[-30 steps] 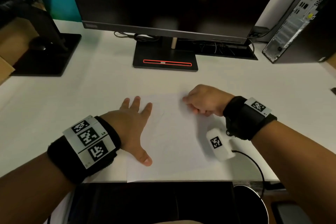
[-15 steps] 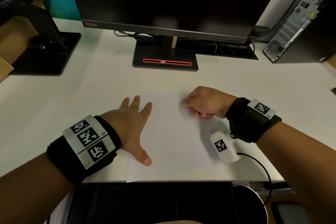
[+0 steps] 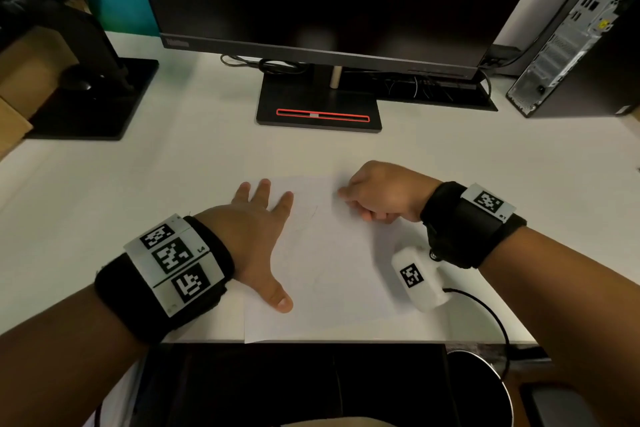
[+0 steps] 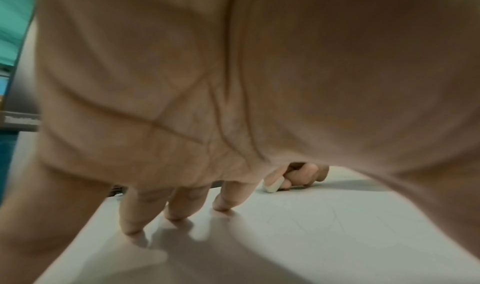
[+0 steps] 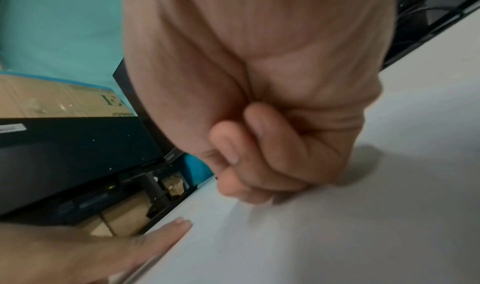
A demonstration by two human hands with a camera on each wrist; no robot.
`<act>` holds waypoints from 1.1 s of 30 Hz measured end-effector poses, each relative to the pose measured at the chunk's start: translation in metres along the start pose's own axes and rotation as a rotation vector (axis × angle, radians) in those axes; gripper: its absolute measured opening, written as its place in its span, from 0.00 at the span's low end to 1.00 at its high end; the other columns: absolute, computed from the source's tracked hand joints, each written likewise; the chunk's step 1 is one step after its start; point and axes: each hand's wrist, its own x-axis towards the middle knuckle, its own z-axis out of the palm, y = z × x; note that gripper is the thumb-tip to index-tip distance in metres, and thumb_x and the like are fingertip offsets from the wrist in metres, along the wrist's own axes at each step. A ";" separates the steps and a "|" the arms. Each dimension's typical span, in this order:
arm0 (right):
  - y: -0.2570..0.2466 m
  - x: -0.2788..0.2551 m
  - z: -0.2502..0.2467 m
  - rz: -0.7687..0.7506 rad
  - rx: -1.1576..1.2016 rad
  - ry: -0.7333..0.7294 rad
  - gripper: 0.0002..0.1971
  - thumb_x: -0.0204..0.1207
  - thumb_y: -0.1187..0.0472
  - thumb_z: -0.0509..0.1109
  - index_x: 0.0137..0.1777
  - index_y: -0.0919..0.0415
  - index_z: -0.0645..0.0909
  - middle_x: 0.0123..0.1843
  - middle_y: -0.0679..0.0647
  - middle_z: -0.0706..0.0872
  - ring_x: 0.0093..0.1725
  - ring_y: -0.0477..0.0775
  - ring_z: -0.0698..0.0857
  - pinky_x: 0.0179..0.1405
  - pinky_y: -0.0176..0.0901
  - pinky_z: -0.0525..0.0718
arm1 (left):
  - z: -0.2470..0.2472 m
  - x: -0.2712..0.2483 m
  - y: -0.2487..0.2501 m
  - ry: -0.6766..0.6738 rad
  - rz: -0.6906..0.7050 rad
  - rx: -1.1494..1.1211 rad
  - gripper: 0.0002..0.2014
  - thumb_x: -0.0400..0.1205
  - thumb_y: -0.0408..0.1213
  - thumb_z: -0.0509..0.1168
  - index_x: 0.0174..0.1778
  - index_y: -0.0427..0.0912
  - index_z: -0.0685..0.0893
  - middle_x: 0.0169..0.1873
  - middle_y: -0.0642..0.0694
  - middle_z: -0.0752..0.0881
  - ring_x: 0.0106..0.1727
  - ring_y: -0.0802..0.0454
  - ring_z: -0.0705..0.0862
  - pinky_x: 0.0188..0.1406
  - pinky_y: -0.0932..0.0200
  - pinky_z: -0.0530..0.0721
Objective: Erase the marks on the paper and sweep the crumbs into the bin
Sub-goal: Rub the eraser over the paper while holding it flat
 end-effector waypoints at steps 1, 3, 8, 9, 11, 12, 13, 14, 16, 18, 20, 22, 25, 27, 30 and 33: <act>0.000 0.002 -0.001 0.011 0.001 0.042 0.19 0.85 0.56 0.63 0.34 0.64 0.82 0.28 0.58 0.82 0.23 0.55 0.72 0.20 0.35 0.71 | 0.000 0.000 0.000 -0.003 0.000 -0.001 0.78 0.59 0.72 0.78 0.83 0.50 0.23 0.83 0.41 0.23 0.84 0.36 0.27 0.83 0.32 0.57; 0.000 0.004 -0.002 0.014 -0.020 0.113 0.18 0.85 0.57 0.62 0.35 0.64 0.82 0.30 0.58 0.83 0.22 0.54 0.74 0.20 0.34 0.73 | 0.000 0.001 0.001 -0.002 0.000 0.000 0.78 0.58 0.73 0.78 0.83 0.50 0.23 0.83 0.41 0.23 0.84 0.36 0.27 0.83 0.32 0.57; -0.006 0.003 0.002 -0.002 -0.040 0.066 0.19 0.84 0.58 0.62 0.32 0.64 0.82 0.28 0.57 0.82 0.21 0.53 0.73 0.20 0.34 0.73 | 0.000 0.001 0.000 -0.002 0.000 -0.009 0.78 0.58 0.72 0.78 0.83 0.50 0.23 0.83 0.41 0.23 0.84 0.36 0.28 0.83 0.31 0.57; -0.006 0.004 0.001 -0.003 -0.048 0.116 0.19 0.83 0.59 0.62 0.31 0.64 0.81 0.27 0.57 0.82 0.20 0.53 0.74 0.20 0.34 0.74 | 0.000 0.001 0.000 0.000 -0.001 -0.010 0.78 0.58 0.72 0.78 0.84 0.50 0.23 0.83 0.41 0.24 0.84 0.36 0.28 0.83 0.31 0.57; -0.009 0.005 0.003 -0.022 -0.065 0.120 0.20 0.84 0.58 0.61 0.31 0.64 0.81 0.27 0.56 0.82 0.21 0.53 0.75 0.20 0.33 0.74 | 0.001 0.001 0.000 0.010 -0.001 -0.012 0.78 0.58 0.72 0.79 0.84 0.51 0.24 0.83 0.41 0.24 0.85 0.36 0.28 0.83 0.31 0.58; -0.010 0.005 0.005 -0.030 -0.068 0.078 0.20 0.85 0.57 0.62 0.32 0.64 0.81 0.28 0.57 0.82 0.22 0.54 0.75 0.19 0.33 0.74 | 0.001 0.001 -0.001 0.012 0.001 -0.014 0.78 0.58 0.72 0.79 0.84 0.51 0.24 0.83 0.40 0.24 0.85 0.36 0.28 0.83 0.31 0.58; -0.011 0.005 0.007 -0.030 -0.062 0.040 0.19 0.85 0.57 0.62 0.33 0.64 0.82 0.29 0.57 0.82 0.23 0.55 0.75 0.19 0.32 0.74 | 0.001 0.001 -0.001 0.013 0.003 -0.016 0.78 0.58 0.72 0.79 0.84 0.51 0.24 0.83 0.40 0.24 0.85 0.36 0.28 0.83 0.31 0.58; -0.012 0.005 0.008 -0.023 -0.049 0.031 0.19 0.85 0.57 0.62 0.34 0.64 0.82 0.29 0.57 0.82 0.24 0.55 0.74 0.18 0.32 0.73 | 0.001 0.002 -0.001 0.013 0.004 -0.016 0.78 0.58 0.72 0.79 0.84 0.51 0.24 0.83 0.41 0.24 0.85 0.36 0.28 0.83 0.31 0.58; -0.012 0.006 0.005 -0.013 -0.034 0.093 0.20 0.85 0.57 0.62 0.32 0.64 0.81 0.27 0.56 0.81 0.22 0.53 0.74 0.18 0.31 0.72 | 0.002 0.002 -0.001 0.014 0.003 -0.016 0.78 0.58 0.72 0.79 0.84 0.51 0.24 0.83 0.41 0.24 0.85 0.36 0.28 0.83 0.31 0.58; -0.014 0.006 0.006 -0.034 -0.066 0.117 0.21 0.85 0.58 0.61 0.30 0.64 0.80 0.26 0.56 0.81 0.20 0.52 0.74 0.17 0.30 0.72 | 0.003 0.003 -0.001 0.023 0.002 -0.015 0.79 0.57 0.73 0.79 0.84 0.51 0.25 0.83 0.41 0.24 0.85 0.36 0.28 0.83 0.31 0.58; -0.017 0.006 0.010 -0.042 -0.081 0.057 0.20 0.85 0.57 0.62 0.32 0.64 0.81 0.27 0.57 0.81 0.21 0.53 0.74 0.17 0.30 0.72 | 0.003 0.003 -0.001 0.027 0.005 -0.020 0.79 0.57 0.73 0.79 0.84 0.51 0.25 0.83 0.41 0.24 0.85 0.36 0.28 0.83 0.31 0.59; -0.018 0.007 0.010 -0.021 -0.052 0.052 0.20 0.85 0.56 0.62 0.33 0.64 0.81 0.29 0.58 0.81 0.21 0.54 0.73 0.19 0.32 0.72 | 0.003 0.004 -0.002 0.028 0.007 -0.023 0.79 0.57 0.73 0.79 0.84 0.51 0.25 0.83 0.41 0.24 0.85 0.37 0.28 0.83 0.31 0.59; -0.023 0.009 0.011 -0.037 -0.070 0.130 0.21 0.86 0.57 0.61 0.31 0.63 0.79 0.27 0.56 0.80 0.20 0.52 0.75 0.19 0.32 0.72 | 0.004 0.005 -0.002 0.031 0.003 -0.022 0.79 0.56 0.73 0.79 0.84 0.51 0.25 0.83 0.41 0.24 0.85 0.37 0.28 0.82 0.30 0.59; -0.027 0.009 0.016 -0.064 -0.076 0.067 0.21 0.86 0.56 0.61 0.31 0.63 0.80 0.26 0.56 0.80 0.21 0.52 0.74 0.18 0.32 0.72 | 0.004 0.005 -0.003 0.035 0.004 -0.021 0.79 0.56 0.74 0.79 0.84 0.51 0.25 0.83 0.41 0.25 0.85 0.37 0.28 0.82 0.30 0.60; -0.030 0.010 0.015 -0.028 -0.039 0.052 0.21 0.86 0.55 0.62 0.31 0.63 0.80 0.25 0.54 0.80 0.22 0.52 0.73 0.20 0.34 0.73 | 0.004 0.006 -0.002 0.038 0.001 -0.015 0.80 0.55 0.74 0.78 0.84 0.51 0.25 0.84 0.41 0.25 0.85 0.37 0.29 0.82 0.30 0.60; -0.031 0.010 0.013 -0.037 -0.062 0.072 0.21 0.87 0.56 0.62 0.31 0.63 0.80 0.25 0.54 0.80 0.22 0.52 0.75 0.21 0.34 0.73 | 0.004 0.005 -0.002 0.037 -0.002 -0.017 0.79 0.55 0.74 0.79 0.84 0.51 0.25 0.84 0.41 0.25 0.85 0.37 0.29 0.82 0.30 0.60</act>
